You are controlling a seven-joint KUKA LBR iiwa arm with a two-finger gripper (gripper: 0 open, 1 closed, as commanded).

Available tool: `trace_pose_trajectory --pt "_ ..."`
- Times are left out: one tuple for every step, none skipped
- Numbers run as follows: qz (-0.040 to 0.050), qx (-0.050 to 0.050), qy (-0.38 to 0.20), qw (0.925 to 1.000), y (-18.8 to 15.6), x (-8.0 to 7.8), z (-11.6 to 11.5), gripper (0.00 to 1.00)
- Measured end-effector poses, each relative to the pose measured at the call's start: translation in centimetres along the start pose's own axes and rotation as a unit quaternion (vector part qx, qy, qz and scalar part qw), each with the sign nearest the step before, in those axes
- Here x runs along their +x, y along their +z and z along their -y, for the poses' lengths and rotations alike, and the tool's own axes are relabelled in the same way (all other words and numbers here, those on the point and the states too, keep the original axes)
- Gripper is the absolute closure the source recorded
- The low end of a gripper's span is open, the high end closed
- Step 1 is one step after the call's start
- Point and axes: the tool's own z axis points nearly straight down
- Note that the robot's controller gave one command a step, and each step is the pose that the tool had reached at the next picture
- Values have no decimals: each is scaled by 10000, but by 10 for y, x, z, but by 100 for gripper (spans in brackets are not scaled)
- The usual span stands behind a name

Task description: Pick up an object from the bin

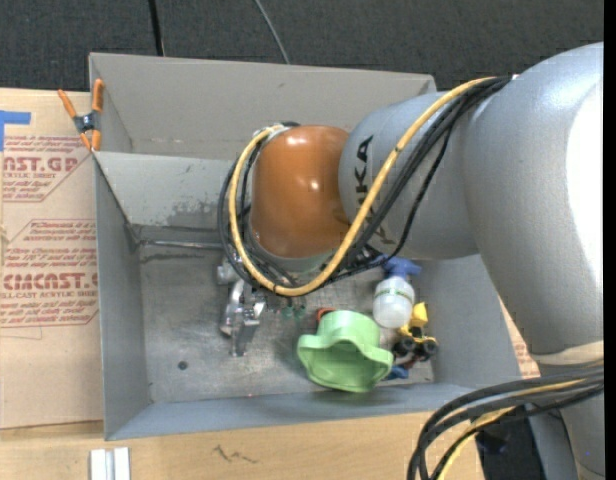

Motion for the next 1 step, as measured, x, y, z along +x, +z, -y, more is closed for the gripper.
trace_pose_trajectory --pt "-11 -35 -632 9980 7 0 46 0"
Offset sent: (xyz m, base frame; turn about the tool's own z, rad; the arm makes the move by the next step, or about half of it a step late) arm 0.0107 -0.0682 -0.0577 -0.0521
